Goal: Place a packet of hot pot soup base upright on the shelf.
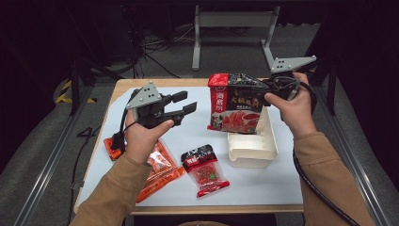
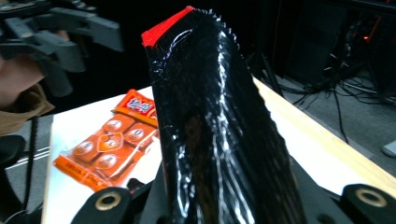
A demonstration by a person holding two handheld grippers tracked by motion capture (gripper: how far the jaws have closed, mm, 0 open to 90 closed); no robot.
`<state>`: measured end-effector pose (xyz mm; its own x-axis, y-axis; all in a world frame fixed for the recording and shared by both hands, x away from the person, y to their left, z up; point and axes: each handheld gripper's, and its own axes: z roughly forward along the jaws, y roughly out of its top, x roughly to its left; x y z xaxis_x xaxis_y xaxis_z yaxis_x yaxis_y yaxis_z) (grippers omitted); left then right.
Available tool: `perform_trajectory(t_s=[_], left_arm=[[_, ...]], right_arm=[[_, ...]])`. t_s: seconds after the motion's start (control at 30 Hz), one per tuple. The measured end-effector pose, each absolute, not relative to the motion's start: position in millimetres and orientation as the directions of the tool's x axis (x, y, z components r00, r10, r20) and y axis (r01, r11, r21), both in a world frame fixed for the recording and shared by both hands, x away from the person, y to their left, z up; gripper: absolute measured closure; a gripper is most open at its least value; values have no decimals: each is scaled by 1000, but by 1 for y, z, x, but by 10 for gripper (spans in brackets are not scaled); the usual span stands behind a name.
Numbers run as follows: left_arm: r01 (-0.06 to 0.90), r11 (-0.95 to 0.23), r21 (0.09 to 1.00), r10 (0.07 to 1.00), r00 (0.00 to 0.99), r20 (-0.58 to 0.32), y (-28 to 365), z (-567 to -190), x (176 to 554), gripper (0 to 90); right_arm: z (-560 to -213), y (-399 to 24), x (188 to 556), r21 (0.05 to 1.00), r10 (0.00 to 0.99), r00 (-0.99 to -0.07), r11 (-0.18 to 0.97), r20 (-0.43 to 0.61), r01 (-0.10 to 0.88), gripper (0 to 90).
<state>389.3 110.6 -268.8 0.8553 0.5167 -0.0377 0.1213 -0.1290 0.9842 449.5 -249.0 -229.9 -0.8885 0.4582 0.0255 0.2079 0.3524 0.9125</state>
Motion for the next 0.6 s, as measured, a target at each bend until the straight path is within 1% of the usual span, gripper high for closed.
perform_trajectory(t_s=[0.27, 0.33, 0.6], left_arm=[[148, -144, 979, 549, 834, -45, 127, -280, 384, 442], [164, -139, 977, 559, 827, -59, 134, -284, 384, 438], [195, -174, 965, 604, 795, -52, 148, -298, 381, 385]], right_arm=[[-227, -260, 464, 914, 478, -879, 355, 5, 198, 798], [-227, -263, 467, 913, 484, -875, 357, 0, 197, 798], [-229, -271, 482, 914, 510, -860, 358, -20, 191, 795]])
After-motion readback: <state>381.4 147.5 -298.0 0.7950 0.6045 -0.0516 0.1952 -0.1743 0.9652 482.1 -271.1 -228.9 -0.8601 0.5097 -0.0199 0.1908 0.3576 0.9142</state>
